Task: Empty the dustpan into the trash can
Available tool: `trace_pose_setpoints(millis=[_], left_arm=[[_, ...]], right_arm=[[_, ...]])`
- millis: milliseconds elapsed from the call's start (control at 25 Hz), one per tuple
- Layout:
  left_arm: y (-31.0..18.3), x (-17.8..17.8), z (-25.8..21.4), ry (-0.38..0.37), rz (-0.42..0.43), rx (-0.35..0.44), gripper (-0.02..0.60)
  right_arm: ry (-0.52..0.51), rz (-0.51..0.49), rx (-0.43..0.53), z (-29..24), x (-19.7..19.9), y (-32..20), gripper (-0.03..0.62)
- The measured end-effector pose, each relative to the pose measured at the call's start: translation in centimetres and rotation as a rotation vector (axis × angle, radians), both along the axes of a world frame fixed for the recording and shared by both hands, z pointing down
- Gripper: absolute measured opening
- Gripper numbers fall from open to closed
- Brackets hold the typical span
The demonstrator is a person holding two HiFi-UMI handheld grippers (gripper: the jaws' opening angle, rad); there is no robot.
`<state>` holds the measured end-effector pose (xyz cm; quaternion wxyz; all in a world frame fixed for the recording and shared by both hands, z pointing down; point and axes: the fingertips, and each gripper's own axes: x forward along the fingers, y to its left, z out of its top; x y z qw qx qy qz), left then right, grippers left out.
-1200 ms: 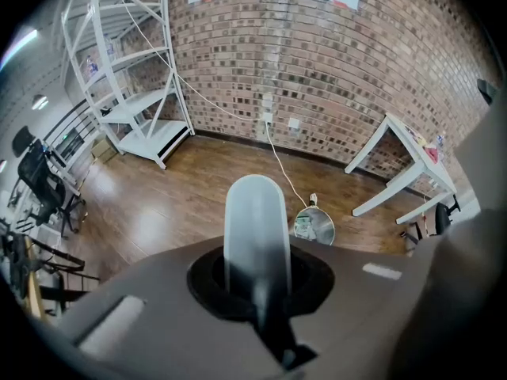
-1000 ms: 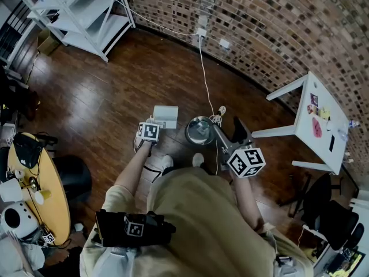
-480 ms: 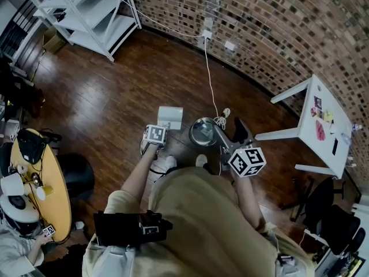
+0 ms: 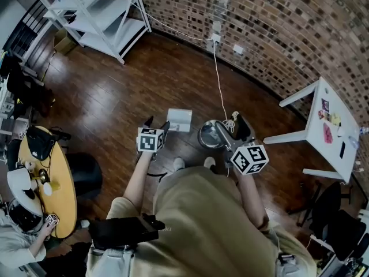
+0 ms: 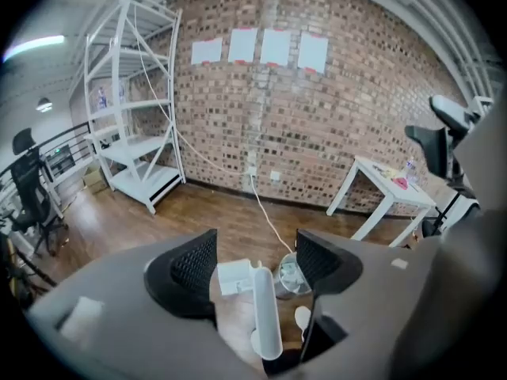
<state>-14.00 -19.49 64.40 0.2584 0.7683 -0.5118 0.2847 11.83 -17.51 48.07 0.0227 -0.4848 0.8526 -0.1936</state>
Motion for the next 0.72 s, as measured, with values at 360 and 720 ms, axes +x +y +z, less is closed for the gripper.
trace_pose_setpoints(millis=[360,720], left_arm=[[-1.5,-0.2,-16.1,0.162,-0.069,0.448,0.390],[-0.1,-0.7,-22.2,0.045,-0.007,0.670,0.446]], right_arm=[[0.005,0.012,0.077,-2.7,-1.2,-0.8,0.425],[0.044,0.070,0.118,-5.0,-4.0,2.2,0.425]])
